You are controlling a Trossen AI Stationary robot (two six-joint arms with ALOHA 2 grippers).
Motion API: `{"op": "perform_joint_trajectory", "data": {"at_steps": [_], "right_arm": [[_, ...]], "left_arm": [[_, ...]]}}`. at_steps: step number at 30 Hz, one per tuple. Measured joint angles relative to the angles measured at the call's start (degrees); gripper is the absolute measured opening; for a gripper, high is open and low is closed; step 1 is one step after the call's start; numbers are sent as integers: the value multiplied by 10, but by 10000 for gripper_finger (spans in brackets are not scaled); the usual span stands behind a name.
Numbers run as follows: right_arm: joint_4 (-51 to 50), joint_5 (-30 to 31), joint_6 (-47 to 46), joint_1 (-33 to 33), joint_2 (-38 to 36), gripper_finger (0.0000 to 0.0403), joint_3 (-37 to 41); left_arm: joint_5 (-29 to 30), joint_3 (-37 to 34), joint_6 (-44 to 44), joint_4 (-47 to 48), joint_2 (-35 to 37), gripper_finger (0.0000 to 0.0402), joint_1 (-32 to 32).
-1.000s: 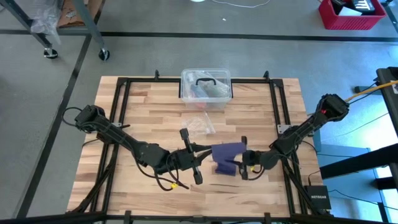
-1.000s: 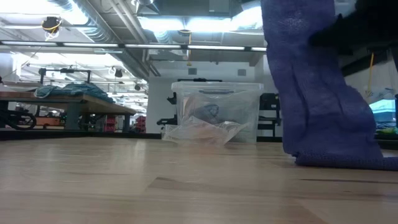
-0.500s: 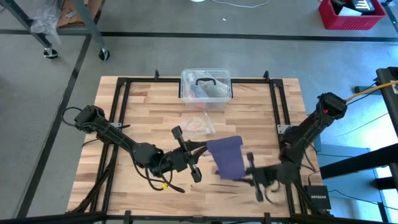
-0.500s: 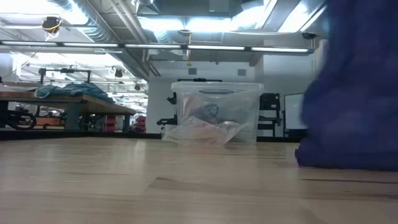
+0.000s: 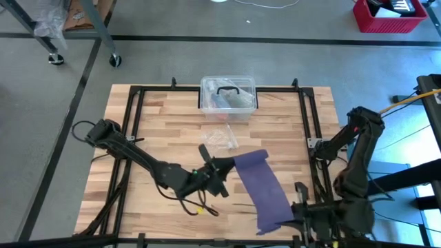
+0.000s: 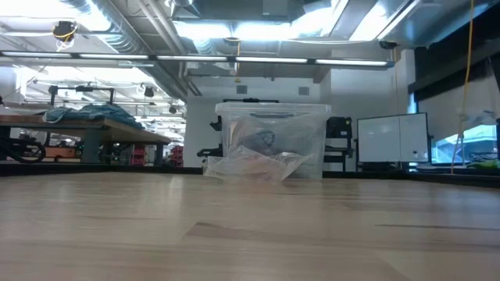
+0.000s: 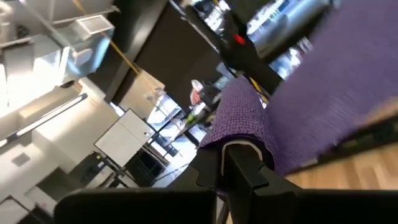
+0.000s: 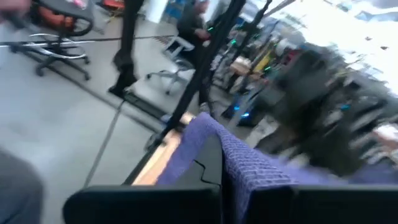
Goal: Roll bandage
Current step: Roll the blue bandage
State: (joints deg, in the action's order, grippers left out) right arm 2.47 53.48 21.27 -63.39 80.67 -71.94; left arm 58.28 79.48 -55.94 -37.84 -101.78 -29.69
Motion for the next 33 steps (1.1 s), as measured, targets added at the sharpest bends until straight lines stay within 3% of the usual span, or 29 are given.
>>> {"op": "perform_joint_trajectory", "data": {"at_steps": [8,13,17,21,27,33], "right_arm": [[-3,64,59,50,-2,4,-150],[-37,61,75,128,-25,5,-203],[-91,45,49,204,-49,5,-212],[-177,-33,-33,291,-58,5,-212],[-325,-73,-171,406,-48,21,-192],[-421,-254,-295,507,-35,100,-134]], "left_arm": [[-7,0,29,23,-48,0,-14],[-55,0,63,26,-54,0,-25],[-78,1,144,59,-55,0,-26],[-100,1,220,86,-55,0,-24],[-128,0,293,96,-55,0,-12],[-131,0,333,118,-56,0,-9]]}}
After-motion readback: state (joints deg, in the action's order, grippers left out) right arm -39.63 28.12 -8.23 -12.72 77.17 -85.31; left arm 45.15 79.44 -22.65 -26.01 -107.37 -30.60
